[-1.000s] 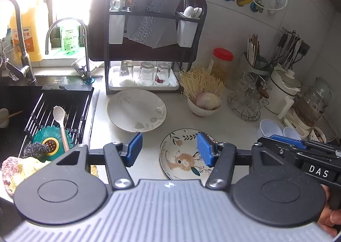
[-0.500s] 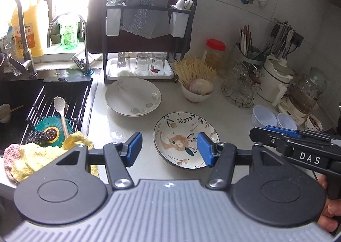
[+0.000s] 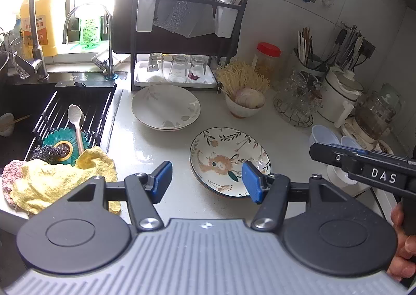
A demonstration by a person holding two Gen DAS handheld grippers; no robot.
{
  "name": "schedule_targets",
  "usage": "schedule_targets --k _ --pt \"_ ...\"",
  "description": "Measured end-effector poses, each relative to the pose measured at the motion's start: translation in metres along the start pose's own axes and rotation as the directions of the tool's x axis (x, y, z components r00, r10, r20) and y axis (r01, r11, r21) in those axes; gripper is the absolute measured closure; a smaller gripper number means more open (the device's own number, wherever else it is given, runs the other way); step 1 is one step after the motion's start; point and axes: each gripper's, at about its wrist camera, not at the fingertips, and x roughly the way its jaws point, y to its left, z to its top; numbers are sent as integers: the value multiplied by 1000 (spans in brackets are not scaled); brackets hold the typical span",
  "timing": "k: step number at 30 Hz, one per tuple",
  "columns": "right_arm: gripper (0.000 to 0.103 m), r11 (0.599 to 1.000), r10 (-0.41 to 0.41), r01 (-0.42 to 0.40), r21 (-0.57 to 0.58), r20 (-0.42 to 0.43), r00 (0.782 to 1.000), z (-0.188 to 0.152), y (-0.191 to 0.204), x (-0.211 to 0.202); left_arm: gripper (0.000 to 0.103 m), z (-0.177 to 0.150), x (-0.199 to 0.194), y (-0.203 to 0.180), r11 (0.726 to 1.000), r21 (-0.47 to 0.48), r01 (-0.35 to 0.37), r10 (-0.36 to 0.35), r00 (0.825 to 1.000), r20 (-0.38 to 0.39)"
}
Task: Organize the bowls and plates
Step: 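Move the left gripper to the rim of the white leaf-print plate, then close the left gripper on the leaf-print plate's rim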
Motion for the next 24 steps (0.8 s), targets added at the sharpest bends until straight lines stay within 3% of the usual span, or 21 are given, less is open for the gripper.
schedule_targets --k 12,24 --pt "66 999 24 -23 36 -30 999 20 0 49 36 42 45 24 999 -22 -24 24 1000 -17" --pt "66 999 40 -36 37 -106 994 45 -8 118 35 79 123 54 997 -60 -41 36 995 -89"
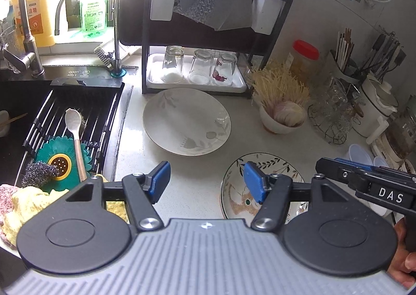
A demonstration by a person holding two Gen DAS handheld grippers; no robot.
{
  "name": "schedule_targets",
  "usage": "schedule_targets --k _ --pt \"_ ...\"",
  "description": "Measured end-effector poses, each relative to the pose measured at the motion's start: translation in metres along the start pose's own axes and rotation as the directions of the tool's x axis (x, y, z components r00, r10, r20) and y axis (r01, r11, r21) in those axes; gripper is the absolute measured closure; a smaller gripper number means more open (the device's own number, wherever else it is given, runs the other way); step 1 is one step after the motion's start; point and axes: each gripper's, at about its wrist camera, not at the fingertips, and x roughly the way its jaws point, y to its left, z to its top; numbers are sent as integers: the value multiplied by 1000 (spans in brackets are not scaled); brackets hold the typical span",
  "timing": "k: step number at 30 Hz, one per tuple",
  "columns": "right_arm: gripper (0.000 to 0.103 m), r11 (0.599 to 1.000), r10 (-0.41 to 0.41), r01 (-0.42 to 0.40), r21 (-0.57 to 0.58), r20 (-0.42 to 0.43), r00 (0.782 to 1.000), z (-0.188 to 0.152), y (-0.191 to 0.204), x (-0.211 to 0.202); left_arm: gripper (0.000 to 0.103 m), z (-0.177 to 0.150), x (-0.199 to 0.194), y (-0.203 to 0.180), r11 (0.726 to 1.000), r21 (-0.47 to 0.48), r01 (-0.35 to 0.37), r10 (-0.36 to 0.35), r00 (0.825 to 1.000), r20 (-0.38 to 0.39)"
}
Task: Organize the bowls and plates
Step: 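Close the left gripper on the leaf-print plate's rim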
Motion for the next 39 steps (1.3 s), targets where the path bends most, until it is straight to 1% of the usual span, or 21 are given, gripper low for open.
schedule_targets --k 4,7,11,14,21,25,28,31,33,35,37,39 --pt "66 1000 5 -5 -2 -22 1000 7 -2 23 35 11 26 12 1000 -9 -8 7 999 -31" --pt "66 1000 5 -4 12 -43 999 11 -7 42 35 19 46 20 1000 -6 -28 28 999 -47" --pt "66 999 7 -3 49 -71 997 20 -11 67 35 36 68 30 1000 -20 -18 17 999 -51" --pt "66 998 10 -5 60 -82 997 27 -13 84 35 47 83 37 999 -15 -41 41 998 -50" --pt "66 997 6 5 83 -130 991 38 -20 127 35 67 127 66 995 -83 -51 43 994 -98" --pt "66 995 3 14 97 -173 985 43 -26 155 36 72 152 78 994 -95 -52 40 991 -126" --pt "66 995 3 16 95 -198 980 47 -29 175 36 75 169 89 992 -121 -46 29 990 -140" --pt "66 995 -4 24 92 -213 977 53 -31 194 40 81 182 98 988 -153 -24 0 988 -157" --pt "66 997 3 16 80 -229 974 56 -31 207 41 84 189 104 987 -157 -32 8 988 -152" --pt "67 997 0 19 75 -243 970 57 -32 221 44 84 200 110 984 -171 -39 10 986 -165" --pt "67 998 -4 20 59 -258 966 56 -32 233 50 85 209 114 984 -167 -61 32 985 -171" --pt "67 998 0 17 62 -271 963 56 -33 241 56 87 220 121 983 -172 -64 28 979 -201"
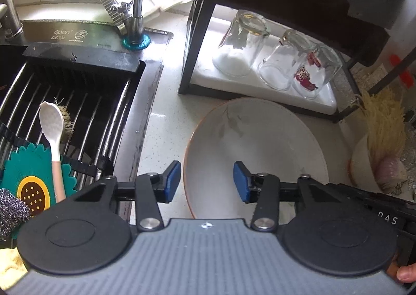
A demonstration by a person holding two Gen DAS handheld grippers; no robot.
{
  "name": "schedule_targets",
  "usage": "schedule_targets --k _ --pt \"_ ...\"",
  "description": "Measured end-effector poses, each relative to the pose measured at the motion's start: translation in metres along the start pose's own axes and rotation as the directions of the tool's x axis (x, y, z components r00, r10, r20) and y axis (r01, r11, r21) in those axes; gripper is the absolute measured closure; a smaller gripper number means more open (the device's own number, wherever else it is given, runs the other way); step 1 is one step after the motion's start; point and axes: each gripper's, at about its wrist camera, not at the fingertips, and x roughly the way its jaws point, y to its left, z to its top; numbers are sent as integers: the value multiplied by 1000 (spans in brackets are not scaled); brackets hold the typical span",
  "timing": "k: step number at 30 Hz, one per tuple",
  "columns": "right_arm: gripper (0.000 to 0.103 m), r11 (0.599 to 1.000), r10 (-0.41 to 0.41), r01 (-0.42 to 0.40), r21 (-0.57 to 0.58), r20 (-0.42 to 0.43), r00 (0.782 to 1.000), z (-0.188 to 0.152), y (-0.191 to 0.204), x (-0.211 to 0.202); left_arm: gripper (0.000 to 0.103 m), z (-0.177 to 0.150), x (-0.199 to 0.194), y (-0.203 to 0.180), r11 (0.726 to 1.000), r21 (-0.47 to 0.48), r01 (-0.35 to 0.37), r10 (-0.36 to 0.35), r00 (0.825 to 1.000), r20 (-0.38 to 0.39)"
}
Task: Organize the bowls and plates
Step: 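Close the left gripper on the leaf-print plate's rim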
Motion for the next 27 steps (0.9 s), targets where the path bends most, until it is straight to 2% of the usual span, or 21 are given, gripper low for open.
schedule_targets --k 3,6,8,10,12,15,18,22,27 --pt "67 1000 9 -9 17 -10 1000 1 0 6 58 5 2 11 997 -77 7 -7 1000 2" --pt "67 1000 6 -6 15 -8 1000 1 0 10 58 9 7 11 997 -77 -7 8 1000 5" --pt "67 1000 9 -9 7 -2 1000 2 0 13 63 11 11 11 997 -72 -1 1 1000 3" --pt "67 1000 1 -1 -4 14 1000 2 0 15 72 12 15 9 998 -65 3 -3 1000 6" --pt "68 1000 -2 3 -23 34 999 4 1 16 74 12 17 10 998 -64 -6 7 1000 13" --pt "76 1000 -1 1 -30 27 1000 6 2 20 81 12 21 12 997 -72 -3 3 1000 4" --pt "76 999 -4 5 -43 30 1000 6 4 24 87 11 21 13 998 -61 -8 9 1000 13" --pt "78 999 30 -28 -45 46 999 5 6 22 88 8 20 10 1000 -27 -13 14 1000 26" --pt "78 999 34 -31 -42 57 998 6 6 24 89 6 17 12 999 -48 3 -2 1000 25"
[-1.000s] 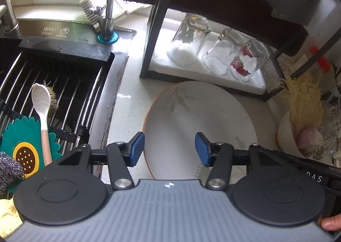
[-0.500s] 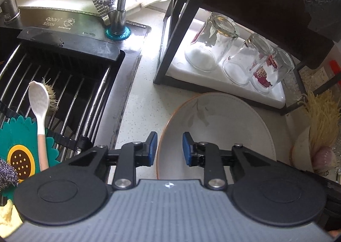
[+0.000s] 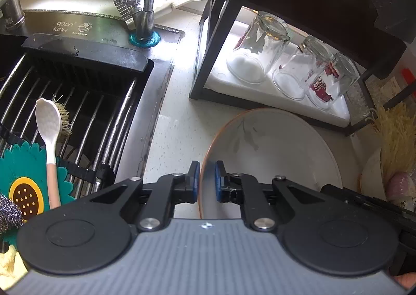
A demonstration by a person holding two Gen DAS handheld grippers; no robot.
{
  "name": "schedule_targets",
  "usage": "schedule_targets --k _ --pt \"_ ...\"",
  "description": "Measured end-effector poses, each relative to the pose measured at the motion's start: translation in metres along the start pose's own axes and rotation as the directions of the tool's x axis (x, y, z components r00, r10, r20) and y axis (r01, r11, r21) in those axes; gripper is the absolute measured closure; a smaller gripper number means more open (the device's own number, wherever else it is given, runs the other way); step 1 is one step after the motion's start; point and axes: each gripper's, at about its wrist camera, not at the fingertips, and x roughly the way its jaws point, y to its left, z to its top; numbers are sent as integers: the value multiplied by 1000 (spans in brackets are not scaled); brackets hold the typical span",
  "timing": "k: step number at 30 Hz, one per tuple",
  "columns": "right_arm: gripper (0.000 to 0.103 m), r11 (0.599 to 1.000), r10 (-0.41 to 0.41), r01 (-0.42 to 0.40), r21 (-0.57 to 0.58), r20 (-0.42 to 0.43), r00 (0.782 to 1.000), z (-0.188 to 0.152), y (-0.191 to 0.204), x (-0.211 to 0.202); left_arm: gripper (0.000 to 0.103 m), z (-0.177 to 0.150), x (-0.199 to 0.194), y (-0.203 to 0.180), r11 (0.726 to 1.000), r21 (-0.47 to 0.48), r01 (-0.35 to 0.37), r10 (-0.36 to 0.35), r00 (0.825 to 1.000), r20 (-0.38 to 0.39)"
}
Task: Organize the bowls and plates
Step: 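Close the left gripper on the leaf-print plate's rim, then carry the leaf-print plate with the left gripper onto the floral plate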
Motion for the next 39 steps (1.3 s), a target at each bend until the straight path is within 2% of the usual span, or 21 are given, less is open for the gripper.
schedule_targets --k 6,16,24,28,39 --pt "84 1000 6 -6 -6 -8 1000 -1 -7 -3 91 -4 -12 -10 999 33 -10 9 1000 22" --pt "84 999 47 -47 -17 1 999 -1 -16 -28 92 -16 -38 -22 1000 10 10 -10 1000 22" --pt "84 998 57 -56 -13 47 997 -4 -24 -71 92 -30 -70 -42 998 -24 63 -62 997 51" --pt "84 998 59 -58 -18 65 996 -9 -29 -93 93 -41 -86 -54 998 -20 67 -66 996 66" --pt "84 999 38 -35 -34 89 995 -29 -55 -155 94 -86 -117 -94 993 -1 118 -118 992 38"
